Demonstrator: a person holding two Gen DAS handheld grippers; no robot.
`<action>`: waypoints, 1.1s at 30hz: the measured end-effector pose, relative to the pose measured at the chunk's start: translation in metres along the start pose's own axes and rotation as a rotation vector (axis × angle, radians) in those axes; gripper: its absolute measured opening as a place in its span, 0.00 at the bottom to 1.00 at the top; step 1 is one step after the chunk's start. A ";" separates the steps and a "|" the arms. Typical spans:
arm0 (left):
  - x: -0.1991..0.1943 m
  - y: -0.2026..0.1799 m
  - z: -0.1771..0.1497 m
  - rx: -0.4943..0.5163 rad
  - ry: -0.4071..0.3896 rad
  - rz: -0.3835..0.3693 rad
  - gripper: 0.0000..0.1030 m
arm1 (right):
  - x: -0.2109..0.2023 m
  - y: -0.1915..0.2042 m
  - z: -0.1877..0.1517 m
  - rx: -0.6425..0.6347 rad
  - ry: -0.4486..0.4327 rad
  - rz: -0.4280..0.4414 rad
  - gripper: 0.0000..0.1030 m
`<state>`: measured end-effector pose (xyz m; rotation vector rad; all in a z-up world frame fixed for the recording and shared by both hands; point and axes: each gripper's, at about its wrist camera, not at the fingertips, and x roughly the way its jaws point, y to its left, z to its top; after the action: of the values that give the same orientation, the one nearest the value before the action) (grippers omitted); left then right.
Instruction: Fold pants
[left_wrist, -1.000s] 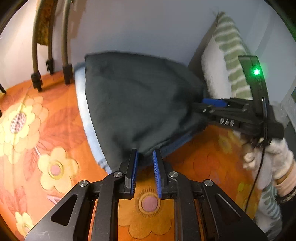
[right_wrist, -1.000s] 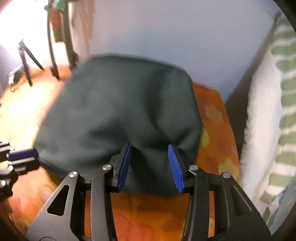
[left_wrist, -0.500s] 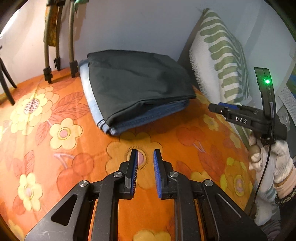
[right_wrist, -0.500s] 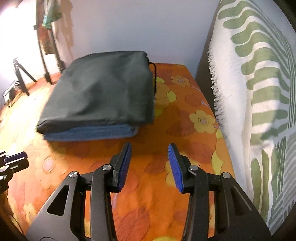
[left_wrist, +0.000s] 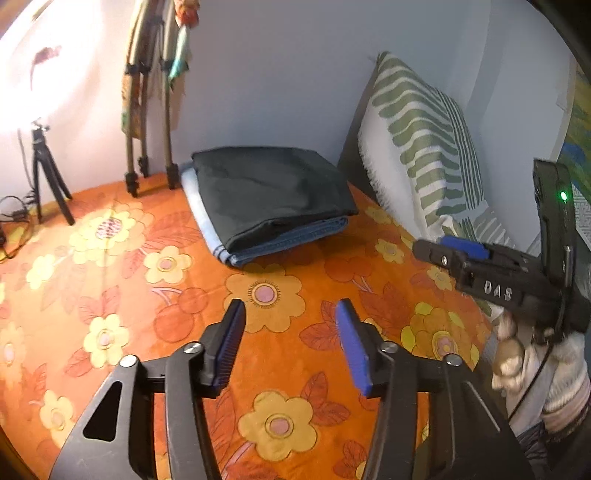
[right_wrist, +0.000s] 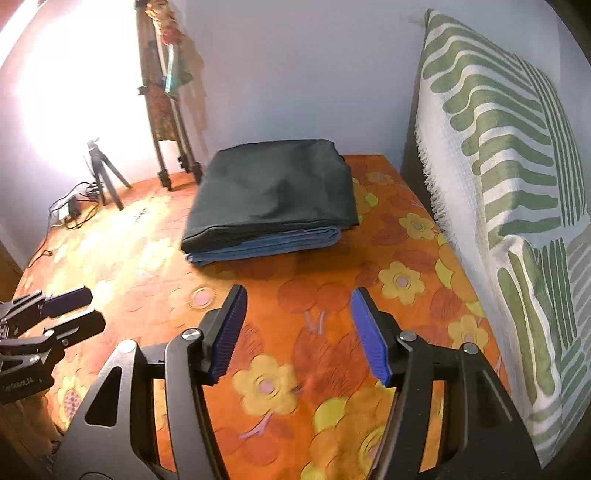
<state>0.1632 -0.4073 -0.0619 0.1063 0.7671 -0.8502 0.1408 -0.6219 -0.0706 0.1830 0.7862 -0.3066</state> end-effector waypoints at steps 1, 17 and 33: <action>-0.005 0.000 0.000 -0.008 -0.008 0.004 0.54 | -0.004 0.003 -0.002 -0.001 -0.005 -0.002 0.61; -0.046 0.002 -0.018 0.007 -0.099 0.082 0.68 | -0.035 0.038 -0.024 0.017 -0.094 0.024 0.77; -0.046 0.000 -0.023 0.003 -0.079 0.167 0.81 | -0.034 0.046 -0.035 -0.025 -0.107 0.001 0.86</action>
<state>0.1312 -0.3698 -0.0487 0.1367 0.6732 -0.6931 0.1104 -0.5618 -0.0676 0.1424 0.6841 -0.3025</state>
